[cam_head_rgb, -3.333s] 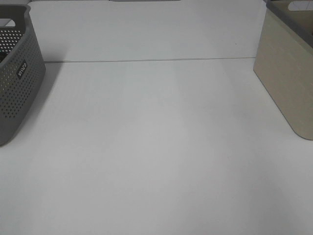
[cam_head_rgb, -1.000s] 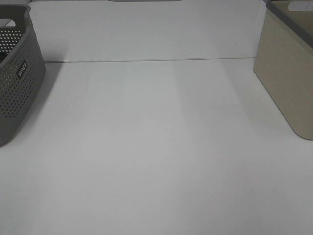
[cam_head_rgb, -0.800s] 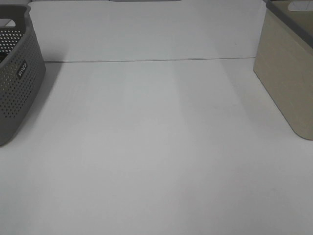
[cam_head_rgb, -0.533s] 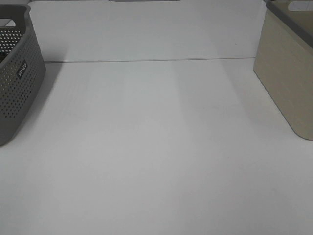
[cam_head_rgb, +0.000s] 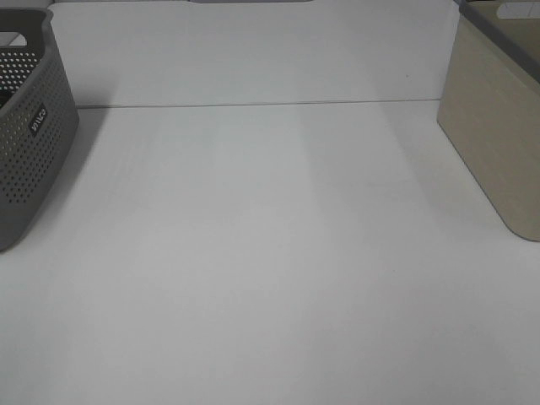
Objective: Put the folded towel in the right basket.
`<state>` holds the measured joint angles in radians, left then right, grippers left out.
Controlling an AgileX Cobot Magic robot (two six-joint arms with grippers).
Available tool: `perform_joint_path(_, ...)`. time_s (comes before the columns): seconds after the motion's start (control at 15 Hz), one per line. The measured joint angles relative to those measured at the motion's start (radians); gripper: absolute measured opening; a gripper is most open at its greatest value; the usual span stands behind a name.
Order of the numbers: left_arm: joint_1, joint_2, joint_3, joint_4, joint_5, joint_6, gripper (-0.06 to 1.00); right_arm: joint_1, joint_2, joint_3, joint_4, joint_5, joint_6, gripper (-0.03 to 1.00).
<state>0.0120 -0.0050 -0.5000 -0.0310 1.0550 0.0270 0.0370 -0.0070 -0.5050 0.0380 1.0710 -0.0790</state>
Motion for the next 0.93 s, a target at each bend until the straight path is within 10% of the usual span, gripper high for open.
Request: perform_joint_path(0.93, 0.000, 0.000, 0.000, 0.000, 0.000, 0.000, 0.97, 0.000, 0.000, 0.000, -0.001, 0.000, 0.000, 0.69)
